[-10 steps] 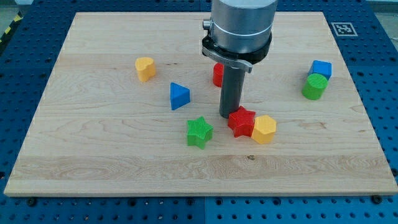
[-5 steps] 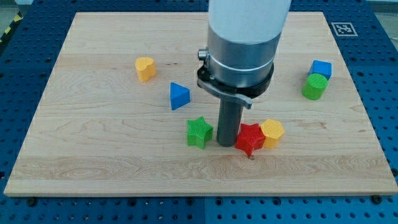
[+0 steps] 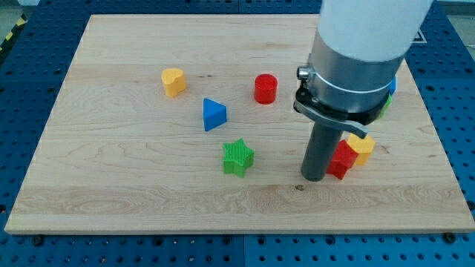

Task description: Slide the red star towards the bottom of the green circle along with hexagon

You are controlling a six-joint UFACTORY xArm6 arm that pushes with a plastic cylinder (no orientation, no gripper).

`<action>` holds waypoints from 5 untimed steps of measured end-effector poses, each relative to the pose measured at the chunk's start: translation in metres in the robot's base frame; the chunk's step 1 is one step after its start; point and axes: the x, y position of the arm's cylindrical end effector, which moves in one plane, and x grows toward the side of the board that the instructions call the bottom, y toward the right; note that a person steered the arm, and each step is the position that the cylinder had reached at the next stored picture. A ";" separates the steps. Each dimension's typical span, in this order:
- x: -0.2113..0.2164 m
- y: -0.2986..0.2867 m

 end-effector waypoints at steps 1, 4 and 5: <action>0.000 0.014; -0.002 0.044; -0.006 0.044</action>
